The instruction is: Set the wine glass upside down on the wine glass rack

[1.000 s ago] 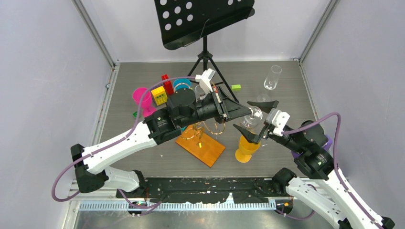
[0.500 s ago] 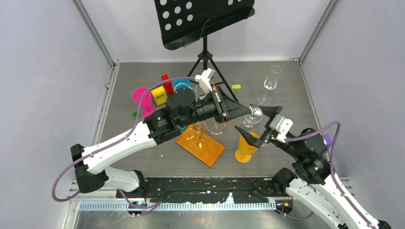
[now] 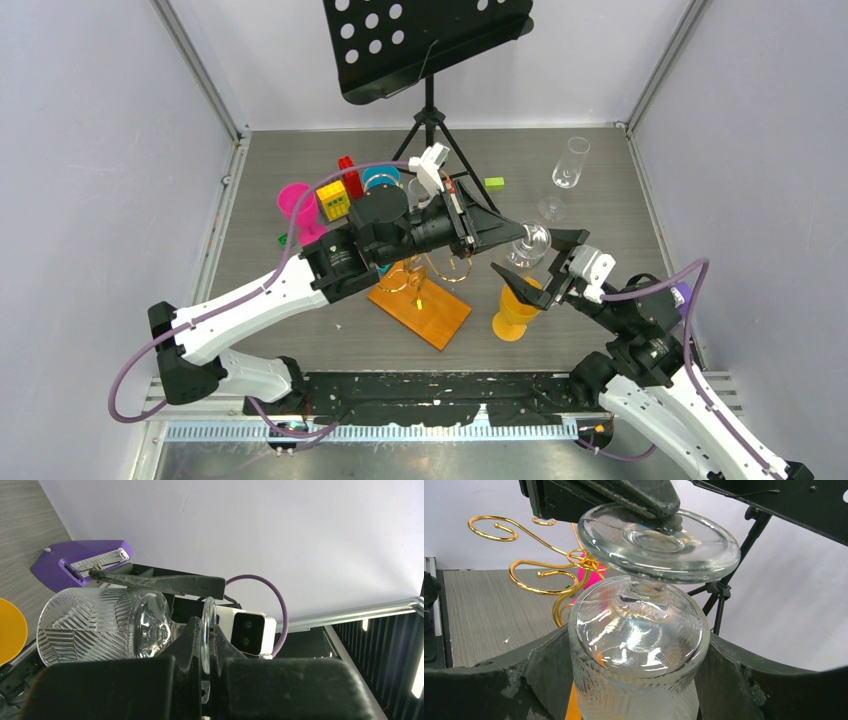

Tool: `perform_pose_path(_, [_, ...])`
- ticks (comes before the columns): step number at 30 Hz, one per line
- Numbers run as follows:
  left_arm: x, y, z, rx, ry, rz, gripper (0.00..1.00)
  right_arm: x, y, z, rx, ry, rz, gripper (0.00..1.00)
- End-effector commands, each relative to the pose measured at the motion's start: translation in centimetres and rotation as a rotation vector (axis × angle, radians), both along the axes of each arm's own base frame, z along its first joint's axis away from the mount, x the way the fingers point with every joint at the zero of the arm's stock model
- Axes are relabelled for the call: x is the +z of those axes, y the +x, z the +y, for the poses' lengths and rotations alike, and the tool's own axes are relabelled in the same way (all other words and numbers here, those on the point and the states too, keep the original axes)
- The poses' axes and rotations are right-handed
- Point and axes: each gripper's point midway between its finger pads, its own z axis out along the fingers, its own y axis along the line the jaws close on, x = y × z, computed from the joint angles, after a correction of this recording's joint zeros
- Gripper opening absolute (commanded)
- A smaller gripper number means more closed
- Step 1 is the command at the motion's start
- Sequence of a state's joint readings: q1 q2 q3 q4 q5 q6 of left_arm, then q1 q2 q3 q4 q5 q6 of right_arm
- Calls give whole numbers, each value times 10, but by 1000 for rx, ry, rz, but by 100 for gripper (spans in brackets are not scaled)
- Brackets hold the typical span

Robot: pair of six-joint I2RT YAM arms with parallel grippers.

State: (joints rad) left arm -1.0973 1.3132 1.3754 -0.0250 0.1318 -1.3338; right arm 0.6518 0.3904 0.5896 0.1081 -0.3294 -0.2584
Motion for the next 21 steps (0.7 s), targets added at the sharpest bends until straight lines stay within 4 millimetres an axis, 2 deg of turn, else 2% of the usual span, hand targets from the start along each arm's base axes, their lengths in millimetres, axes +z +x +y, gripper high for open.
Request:
perform_pose_path(1, [60,-9,22,-4,-186,-68,0,26,-8,-5,14,107,-56,82])
perform_pose_path(4, [60,-8,22,0,-192,-65,0,35,-11,-11,6,179,-67,82])
perform_pose_path(8, [62,-8,23,-1,-200,-64,0,36,-13,-13,12,232,-59,81])
perform_pose_path(14, [61,-8,24,0,-202,-62,0,33,-13,-14,13,265,-58,74])
perform_pose_path(19, [60,-7,24,1,-204,-57,0,31,-13,-14,14,262,-62,61])
perform_pose_path(21, [59,-7,24,1,-206,-55,0,32,-13,-15,13,264,-66,50])
